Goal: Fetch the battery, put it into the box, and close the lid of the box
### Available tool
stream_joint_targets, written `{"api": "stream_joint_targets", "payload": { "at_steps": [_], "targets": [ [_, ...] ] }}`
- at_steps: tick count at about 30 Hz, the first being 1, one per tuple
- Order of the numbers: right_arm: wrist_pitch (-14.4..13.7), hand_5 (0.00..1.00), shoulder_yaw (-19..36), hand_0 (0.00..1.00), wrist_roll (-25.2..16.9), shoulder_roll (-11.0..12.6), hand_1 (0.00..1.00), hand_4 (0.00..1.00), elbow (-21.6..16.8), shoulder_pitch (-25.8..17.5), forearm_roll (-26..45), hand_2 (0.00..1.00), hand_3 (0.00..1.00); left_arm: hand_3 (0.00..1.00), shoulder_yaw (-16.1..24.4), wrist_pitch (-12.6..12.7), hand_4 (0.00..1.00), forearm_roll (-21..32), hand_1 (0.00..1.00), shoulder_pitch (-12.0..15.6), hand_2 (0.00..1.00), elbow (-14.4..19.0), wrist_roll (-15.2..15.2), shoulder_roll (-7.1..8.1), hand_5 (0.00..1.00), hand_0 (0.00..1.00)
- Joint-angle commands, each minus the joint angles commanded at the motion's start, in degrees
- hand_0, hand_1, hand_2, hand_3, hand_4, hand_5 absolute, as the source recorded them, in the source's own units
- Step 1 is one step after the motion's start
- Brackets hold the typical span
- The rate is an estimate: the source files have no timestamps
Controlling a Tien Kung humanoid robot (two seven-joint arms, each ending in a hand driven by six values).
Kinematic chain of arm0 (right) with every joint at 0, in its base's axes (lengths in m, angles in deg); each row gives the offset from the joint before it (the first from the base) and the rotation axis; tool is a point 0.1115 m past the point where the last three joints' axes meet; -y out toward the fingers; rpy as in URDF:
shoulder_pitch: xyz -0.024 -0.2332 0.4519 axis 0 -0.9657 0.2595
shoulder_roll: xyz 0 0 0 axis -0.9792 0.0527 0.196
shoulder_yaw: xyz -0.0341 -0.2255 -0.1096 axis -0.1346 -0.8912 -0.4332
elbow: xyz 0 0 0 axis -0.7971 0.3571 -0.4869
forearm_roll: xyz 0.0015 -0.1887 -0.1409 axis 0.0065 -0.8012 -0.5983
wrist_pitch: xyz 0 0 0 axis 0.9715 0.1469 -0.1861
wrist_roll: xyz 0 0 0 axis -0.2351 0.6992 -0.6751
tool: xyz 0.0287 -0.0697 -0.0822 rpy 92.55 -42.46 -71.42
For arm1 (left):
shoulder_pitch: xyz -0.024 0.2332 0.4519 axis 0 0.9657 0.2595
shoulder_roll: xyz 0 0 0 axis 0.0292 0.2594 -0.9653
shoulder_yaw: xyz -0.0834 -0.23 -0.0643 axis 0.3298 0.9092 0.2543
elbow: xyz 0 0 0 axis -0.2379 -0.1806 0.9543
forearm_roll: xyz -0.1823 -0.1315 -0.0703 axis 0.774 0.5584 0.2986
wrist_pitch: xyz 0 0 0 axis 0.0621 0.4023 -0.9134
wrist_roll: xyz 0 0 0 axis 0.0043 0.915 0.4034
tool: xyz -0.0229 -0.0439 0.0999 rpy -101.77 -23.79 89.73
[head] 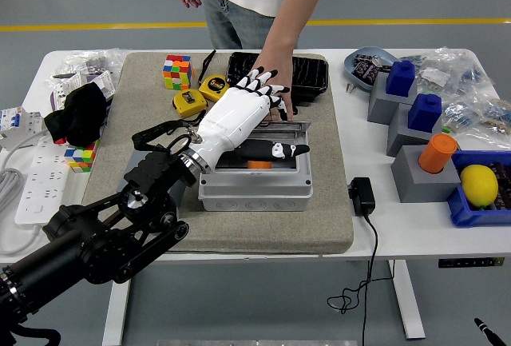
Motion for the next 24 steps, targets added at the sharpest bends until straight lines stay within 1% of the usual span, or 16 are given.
{"api": "stream_joint_targets", "payload": {
  "at_steps": [5, 12, 15, 17, 20, 21, 22, 23, 24],
  "targets": [
    [0.03, 0.998, 0.13, 0.708, -0.01, 0.04, 0.672, 0.998, -0.03, 0.01, -0.14, 0.723, 0.797, 0.278, -2.03, -0.26, 0.998, 0.53, 0.998, 0.15, 0.86, 0.72, 0.14, 0.62, 0.998, 0.998],
    [0.05, 0.998, 0.01, 0.706, -0.04, 0.1, 0.672, 0.998, -0.07, -0.01, -0.13, 0.724, 0.797, 0.283, -5.82, -0.63, 0.998, 1.54, 0.998, 0.62, 0.861, 1.24, 0.37, 1.04, 0.998, 0.998],
    [0.06, 0.998, 0.0, 0.707, -0.05, 0.1, 0.672, 0.998, -0.07, -0.02, -0.11, 0.724, 0.797, 0.289, -6.9, -0.88, 0.998, 1.72, 0.998, 0.87, 0.862, 1.56, 0.37, 1.29, 0.998, 0.998],
    [0.07, 0.998, 0.02, 0.707, -0.04, 0.11, 0.672, 0.998, -0.08, -0.02, -0.12, 0.724, 0.797, 0.289, -6.81, -0.83, 0.998, 1.65, 0.998, 1.19, 0.862, 2.04, 0.02, 1.49, 0.998, 0.998],
    [0.07, 0.998, 0.08, 0.707, -0.05, 0.1, 0.672, 0.998, -0.08, -0.11, -0.16, 0.724, 0.797, 0.289, -4.16, -0.05, 0.998, 2.49, 0.998, 2.22, 0.862, 3.71, -1.03, 1.67, 0.998, 0.998],
    [0.06, 0.998, 0.01, 0.708, -0.04, 0.08, 0.672, 0.998, -0.05, -0.13, -0.1, 0.724, 0.797, 0.502, -3.04, 0.2, 0.998, 3.37, 0.998, 2.59, 0.855, 4.36, -1.72, 1.71, 0.998, 0.998],
    [0.06, 0.998, 0.19, 0.708, -0.05, 0.05, 0.672, 0.998, -0.06, -0.19, -0.2, 0.724, 0.797, 0.502, -0.89, 0.05, 0.998, 5.96, 0.998, 3.53, 0.855, 5.67, -3.06, 1.71, 0.998, 0.998],
    [0.07, 0.998, 0.34, 0.708, -0.05, 0.03, 0.672, 0.998, -0.09, -0.24, -0.33, 0.724, 0.797, 0.502, 1.21, -1.07, 0.998, 8.2, 0.998, 4.5, 0.855, 6.94, -4.22, 1.64, 0.998, 0.998],
    [0.07, 0.998, 0.38, 0.708, -0.05, 0.02, 0.672, 0.998, -0.09, -0.27, -0.37, 0.724, 0.797, 0.502, 3.61, -3.2, 0.998, 10.8, 0.998, 5.48, 0.855, 8.26, -4.95, 1.45, 0.998, 0.998]
  ]
}}
